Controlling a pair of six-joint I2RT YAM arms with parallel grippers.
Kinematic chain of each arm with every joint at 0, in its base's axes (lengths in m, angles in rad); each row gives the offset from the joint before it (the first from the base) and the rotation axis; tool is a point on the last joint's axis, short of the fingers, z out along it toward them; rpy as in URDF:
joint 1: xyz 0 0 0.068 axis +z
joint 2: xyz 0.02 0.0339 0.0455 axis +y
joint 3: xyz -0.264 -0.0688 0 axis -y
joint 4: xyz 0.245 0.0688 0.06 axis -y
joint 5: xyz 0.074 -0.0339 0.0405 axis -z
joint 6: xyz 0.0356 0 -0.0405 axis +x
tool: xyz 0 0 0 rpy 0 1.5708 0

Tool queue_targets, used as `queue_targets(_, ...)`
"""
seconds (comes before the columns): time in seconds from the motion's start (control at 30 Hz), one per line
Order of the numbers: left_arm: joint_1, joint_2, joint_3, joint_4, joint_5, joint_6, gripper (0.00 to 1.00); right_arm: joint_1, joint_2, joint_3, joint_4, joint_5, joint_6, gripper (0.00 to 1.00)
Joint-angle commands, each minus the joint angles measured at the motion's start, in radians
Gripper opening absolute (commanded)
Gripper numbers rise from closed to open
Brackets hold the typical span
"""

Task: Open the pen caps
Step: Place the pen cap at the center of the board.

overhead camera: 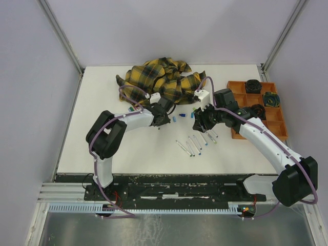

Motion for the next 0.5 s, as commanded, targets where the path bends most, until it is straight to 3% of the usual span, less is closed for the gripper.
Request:
queue_targets(0.0, -0.003, -0.111, -0.026, 0.007, -0.036, 0.032, 0.35, -0.006, -0.032, 0.007, 0.022, -0.023, -0.012, 0.53)
queue_targets(0.27, -0.002, -0.311, -0.205, 0.132, -0.004, 0.064, 0.34, -0.008, -0.031, 0.006, 0.021, -0.030, -0.011, 0.53)
queue_targets(0.47, 0.005, -0.425, -0.420, 0.364, 0.049, 0.147, 0.34, -0.012, -0.031, 0.005, 0.025, -0.034, -0.011, 0.53)
